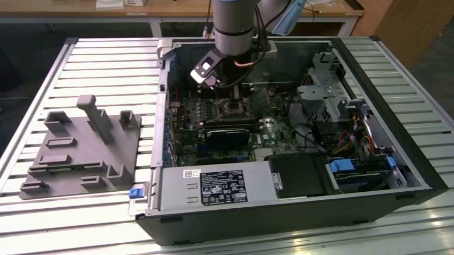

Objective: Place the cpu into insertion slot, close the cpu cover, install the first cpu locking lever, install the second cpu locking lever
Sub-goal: 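Place the cpu into insertion slot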

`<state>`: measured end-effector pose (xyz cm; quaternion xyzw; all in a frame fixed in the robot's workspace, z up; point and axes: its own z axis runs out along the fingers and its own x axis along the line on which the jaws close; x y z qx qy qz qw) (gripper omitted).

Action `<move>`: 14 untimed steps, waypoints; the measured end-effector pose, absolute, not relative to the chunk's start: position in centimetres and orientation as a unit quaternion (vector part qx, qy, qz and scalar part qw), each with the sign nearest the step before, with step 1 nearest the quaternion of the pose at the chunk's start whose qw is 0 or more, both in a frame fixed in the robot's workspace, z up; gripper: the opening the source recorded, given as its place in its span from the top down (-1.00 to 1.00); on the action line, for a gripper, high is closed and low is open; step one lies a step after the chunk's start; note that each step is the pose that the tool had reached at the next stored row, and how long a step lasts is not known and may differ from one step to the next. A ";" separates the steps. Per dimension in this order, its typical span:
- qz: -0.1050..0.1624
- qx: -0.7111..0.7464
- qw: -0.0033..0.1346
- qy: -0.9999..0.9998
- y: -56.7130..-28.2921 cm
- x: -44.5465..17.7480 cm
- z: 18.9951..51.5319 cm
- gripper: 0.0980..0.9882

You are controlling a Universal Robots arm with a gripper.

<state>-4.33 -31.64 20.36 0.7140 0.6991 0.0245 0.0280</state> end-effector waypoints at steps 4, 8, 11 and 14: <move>0.025 0.714 0.028 0.699 -31.6 -4.3 21.2 0.98; 0.026 0.714 0.029 0.699 -31.6 -4.3 22.3 0.98; 0.026 0.714 0.030 0.699 -31.6 -4.3 23.2 0.98; 0.027 0.714 0.031 0.699 -31.6 -4.3 24.0 0.98</move>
